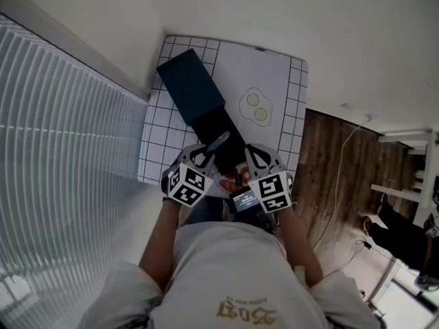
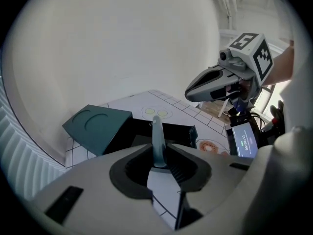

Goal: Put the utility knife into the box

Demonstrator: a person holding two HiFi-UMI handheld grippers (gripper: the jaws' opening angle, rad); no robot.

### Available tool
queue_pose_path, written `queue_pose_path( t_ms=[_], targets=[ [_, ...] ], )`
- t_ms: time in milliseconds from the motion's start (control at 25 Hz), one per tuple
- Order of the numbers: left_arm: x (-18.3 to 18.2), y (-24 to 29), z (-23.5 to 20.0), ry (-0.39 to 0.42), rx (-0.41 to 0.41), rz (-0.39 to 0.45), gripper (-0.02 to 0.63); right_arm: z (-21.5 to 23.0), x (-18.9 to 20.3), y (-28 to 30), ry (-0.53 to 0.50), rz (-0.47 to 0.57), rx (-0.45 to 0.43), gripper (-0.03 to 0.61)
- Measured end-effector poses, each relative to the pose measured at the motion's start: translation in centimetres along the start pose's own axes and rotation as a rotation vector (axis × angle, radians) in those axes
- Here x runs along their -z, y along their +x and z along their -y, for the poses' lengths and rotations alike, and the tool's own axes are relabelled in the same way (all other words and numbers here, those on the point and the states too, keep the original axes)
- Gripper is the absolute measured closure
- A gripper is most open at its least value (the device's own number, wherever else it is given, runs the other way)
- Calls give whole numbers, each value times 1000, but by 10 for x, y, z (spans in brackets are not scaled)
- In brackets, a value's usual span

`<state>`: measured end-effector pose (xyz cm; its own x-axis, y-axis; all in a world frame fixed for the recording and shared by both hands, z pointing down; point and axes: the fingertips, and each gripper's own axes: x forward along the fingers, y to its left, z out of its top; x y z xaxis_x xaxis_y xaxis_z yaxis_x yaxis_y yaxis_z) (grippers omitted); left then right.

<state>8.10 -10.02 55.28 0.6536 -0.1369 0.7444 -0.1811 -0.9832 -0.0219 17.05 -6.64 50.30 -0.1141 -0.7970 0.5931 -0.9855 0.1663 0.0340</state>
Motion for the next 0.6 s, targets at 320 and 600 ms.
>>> queue_pose_path(
  t_ms=[320,600],
  targets=[
    [8,31,10,29,61,-52,520,11,10,5,17,-28,-6,571],
    [12,51,14,59,85,-97,522,20,22,9,28,-54,-28,571]
  ],
)
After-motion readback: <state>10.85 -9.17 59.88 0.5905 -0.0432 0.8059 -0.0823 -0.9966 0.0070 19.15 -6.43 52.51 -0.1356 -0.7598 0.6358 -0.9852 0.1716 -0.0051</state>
